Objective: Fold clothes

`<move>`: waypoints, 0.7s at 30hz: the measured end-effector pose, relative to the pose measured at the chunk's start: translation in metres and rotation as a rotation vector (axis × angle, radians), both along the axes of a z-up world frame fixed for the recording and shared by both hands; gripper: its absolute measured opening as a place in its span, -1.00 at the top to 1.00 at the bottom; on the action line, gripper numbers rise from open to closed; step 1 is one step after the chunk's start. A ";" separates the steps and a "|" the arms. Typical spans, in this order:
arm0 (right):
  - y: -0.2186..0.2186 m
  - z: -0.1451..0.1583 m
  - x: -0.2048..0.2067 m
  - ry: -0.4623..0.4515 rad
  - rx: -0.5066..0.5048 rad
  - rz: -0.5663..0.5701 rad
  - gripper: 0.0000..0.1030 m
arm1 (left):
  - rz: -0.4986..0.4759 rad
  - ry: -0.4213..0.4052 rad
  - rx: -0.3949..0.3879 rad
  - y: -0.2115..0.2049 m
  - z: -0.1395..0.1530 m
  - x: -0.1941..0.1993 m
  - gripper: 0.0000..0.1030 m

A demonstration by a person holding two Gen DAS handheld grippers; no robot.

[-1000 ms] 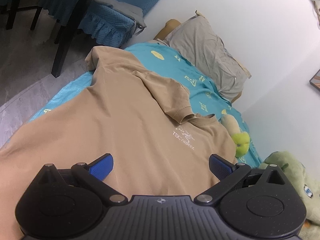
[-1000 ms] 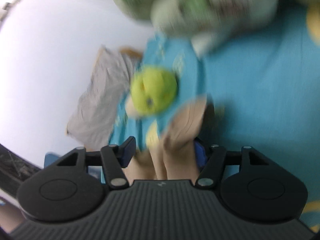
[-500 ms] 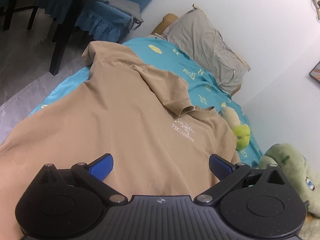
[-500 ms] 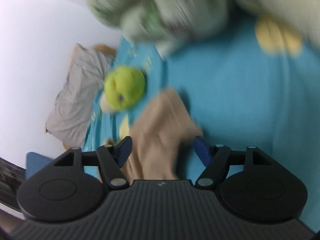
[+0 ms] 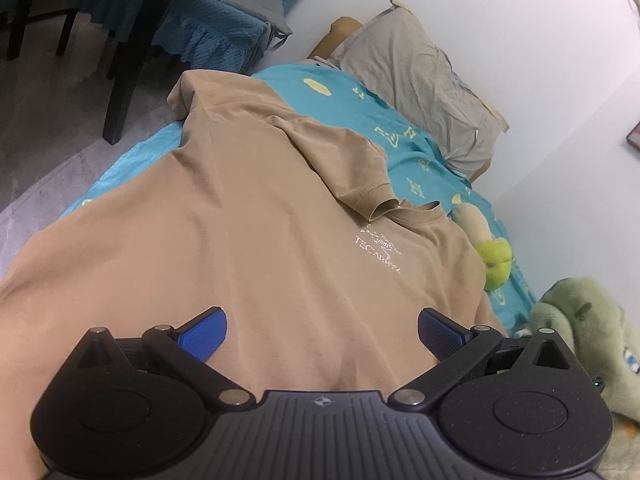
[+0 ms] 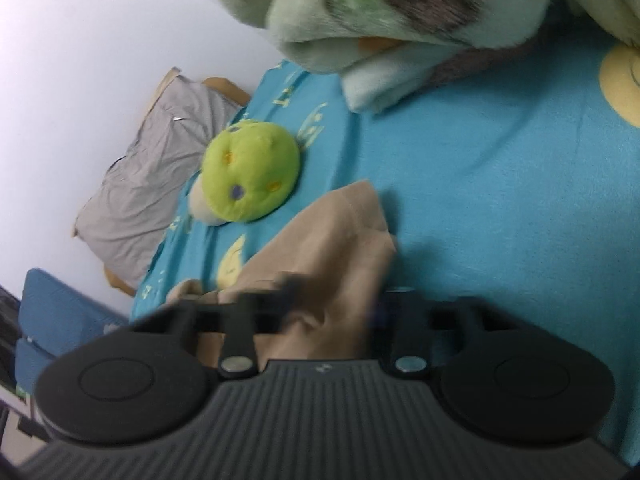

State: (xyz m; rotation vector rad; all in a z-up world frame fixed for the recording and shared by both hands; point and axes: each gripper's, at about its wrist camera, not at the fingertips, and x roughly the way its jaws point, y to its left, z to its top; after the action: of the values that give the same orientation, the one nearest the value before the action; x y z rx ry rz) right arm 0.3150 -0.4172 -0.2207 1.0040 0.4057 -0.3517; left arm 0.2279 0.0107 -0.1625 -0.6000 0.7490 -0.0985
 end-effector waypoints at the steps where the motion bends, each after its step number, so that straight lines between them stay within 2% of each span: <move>1: -0.001 0.000 -0.001 0.005 -0.009 -0.009 0.87 | -0.002 -0.002 0.011 -0.001 0.000 0.001 -0.99; 3: 0.001 0.013 -0.010 0.001 -0.113 -0.051 0.88 | -0.005 -0.004 0.032 -0.002 -0.001 0.003 -0.99; 7: -0.010 0.032 -0.024 0.037 -0.243 -0.145 0.88 | -0.011 -0.015 0.082 -0.004 0.001 0.003 -0.99; 9: -0.016 0.028 -0.026 0.100 -0.291 -0.167 0.88 | -0.016 -0.029 0.126 -0.006 0.004 0.003 -0.99; 11: -0.014 0.025 -0.023 0.150 -0.341 -0.143 0.87 | -0.020 -0.044 0.165 -0.007 0.008 0.002 -0.99; 15: -0.010 0.034 -0.024 0.185 -0.360 -0.065 0.76 | -0.040 -0.078 0.260 -0.011 0.017 0.001 -0.99; 17: -0.004 0.046 -0.027 0.196 -0.417 -0.015 0.19 | -0.053 -0.095 0.300 -0.013 0.023 -0.001 -0.99; 18: 0.001 0.054 -0.032 0.193 -0.457 -0.005 -0.54 | -0.060 -0.103 0.312 -0.014 0.025 -0.002 -0.99; 19: 0.010 0.062 -0.038 0.176 -0.498 -0.001 -0.94 | -0.068 -0.110 0.322 -0.015 0.028 -0.004 -0.99; 21: 0.027 0.077 -0.049 0.144 -0.579 0.008 -1.00 | -0.083 -0.122 0.332 -0.016 0.034 -0.007 -0.99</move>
State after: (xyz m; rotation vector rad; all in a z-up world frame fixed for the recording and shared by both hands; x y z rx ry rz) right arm 0.2662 -0.3904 -0.1436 0.4133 0.4050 -0.5006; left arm 0.2205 -0.0052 -0.1282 -0.2445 0.6534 -0.0841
